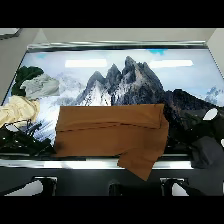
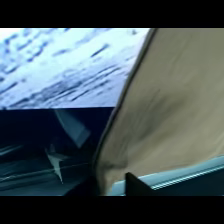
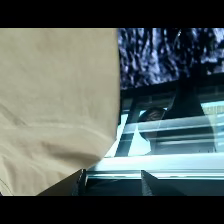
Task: Fold the shirts.
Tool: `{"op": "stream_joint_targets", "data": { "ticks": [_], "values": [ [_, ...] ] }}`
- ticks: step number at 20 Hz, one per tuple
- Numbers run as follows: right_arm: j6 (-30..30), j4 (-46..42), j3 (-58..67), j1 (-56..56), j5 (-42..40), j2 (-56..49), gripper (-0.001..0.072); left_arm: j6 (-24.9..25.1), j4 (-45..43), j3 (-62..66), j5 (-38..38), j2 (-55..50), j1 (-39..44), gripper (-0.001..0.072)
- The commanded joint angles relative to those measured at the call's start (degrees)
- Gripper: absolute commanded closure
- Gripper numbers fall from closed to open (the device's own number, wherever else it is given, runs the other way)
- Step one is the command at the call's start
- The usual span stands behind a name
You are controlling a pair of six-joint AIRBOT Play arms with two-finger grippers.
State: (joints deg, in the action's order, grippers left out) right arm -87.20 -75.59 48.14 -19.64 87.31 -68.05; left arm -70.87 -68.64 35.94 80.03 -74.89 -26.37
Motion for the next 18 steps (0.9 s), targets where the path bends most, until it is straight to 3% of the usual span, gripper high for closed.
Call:
{"op": "stream_joint_targets", "data": {
  "ticks": [1,2,3,4,8,16,17,18],
  "values": [
    [0.0,0.0,-3.1,0.0,-0.9,2.7,0.0268,0.2,2.5,-1.0,-3.2,-0.1,0.0,0.061],
    [0.0,0.1,-5.3,0.0,-1.4,4.2,0.0254,0.2,3.3,-1.0,-3.3,-0.1,0.0,0.0674],
    [0.0,0.1,-7.9,0.0,-2.0,5.8,0.0206,0.2,4.2,-1.0,-3.4,-0.1,0.0,0.0675],
    [0.3,0.6,-10.6,0.0,-2.5,7.2,0.0205,0.2,5.0,-1.0,-3.4,-0.1,0.0,0.0675],
    [3.0,7.2,-17.7,0.0,-4.4,9.2,0.0204,0.2,5.3,-1.0,-3.3,0.0,0.0,0.0676],
    [3.6,16.8,-25.9,0.0,-16.5,9.2,0.0238,0.3,5.3,-1.0,-3.0,0.0,0.0,0.0676],
    [3.6,16.8,-26.5,0.0,-17.4,9.2,0.0342,0.5,5.3,-1.0,-3.3,0.0,0.0,0.0675],
    [3.7,16.8,-26.6,0.0,-17.9,9.2,0.0532,0.5,5.3,-1.0,-3.5,-0.1,0.0,0.0675]
  ]
}}
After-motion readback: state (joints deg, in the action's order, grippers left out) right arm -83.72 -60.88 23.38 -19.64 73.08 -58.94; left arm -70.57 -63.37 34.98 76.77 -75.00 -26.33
